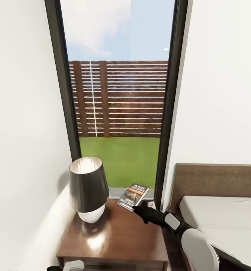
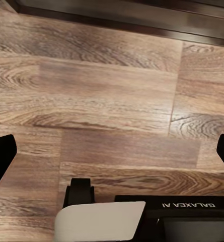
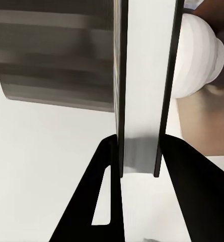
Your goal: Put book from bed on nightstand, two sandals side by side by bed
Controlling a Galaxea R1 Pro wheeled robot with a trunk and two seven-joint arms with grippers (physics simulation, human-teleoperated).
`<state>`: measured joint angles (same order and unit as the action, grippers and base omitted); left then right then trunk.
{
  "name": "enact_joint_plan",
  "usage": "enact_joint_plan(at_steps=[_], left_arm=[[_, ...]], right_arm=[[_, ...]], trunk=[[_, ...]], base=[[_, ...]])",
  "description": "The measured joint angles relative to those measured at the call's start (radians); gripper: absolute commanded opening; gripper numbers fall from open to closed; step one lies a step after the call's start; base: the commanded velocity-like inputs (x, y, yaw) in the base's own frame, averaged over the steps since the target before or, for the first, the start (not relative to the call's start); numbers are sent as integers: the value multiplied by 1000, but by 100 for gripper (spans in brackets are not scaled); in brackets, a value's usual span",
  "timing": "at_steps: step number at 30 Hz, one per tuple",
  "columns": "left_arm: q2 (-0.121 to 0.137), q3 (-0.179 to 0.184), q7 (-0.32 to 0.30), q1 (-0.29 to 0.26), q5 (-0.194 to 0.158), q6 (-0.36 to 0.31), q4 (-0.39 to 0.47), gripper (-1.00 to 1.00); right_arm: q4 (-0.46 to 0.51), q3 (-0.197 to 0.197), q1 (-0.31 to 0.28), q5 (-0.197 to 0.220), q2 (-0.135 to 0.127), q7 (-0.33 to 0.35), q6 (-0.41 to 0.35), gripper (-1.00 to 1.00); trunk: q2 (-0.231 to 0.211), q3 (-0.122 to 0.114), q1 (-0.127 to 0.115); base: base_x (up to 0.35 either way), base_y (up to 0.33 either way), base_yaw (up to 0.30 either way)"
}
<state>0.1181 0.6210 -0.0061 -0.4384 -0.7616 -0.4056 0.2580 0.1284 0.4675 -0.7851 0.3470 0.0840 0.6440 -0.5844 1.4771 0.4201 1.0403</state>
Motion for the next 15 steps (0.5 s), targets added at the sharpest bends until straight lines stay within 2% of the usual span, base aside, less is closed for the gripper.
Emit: enact_joint_plan(at_steps=[3, 15], left_arm=[[15, 0, 0, -1, 0, 0, 1, 100], [38, 0, 0, -20, 0, -5, 1, 100]], right_arm=[[0, -1, 0, -1, 0, 0, 0, -100], [7, -4, 0, -1, 2, -1, 1, -100]], trunk=[[21, 9, 11], [105, 47, 58]], base=[[0, 0, 0], [0, 0, 0]])
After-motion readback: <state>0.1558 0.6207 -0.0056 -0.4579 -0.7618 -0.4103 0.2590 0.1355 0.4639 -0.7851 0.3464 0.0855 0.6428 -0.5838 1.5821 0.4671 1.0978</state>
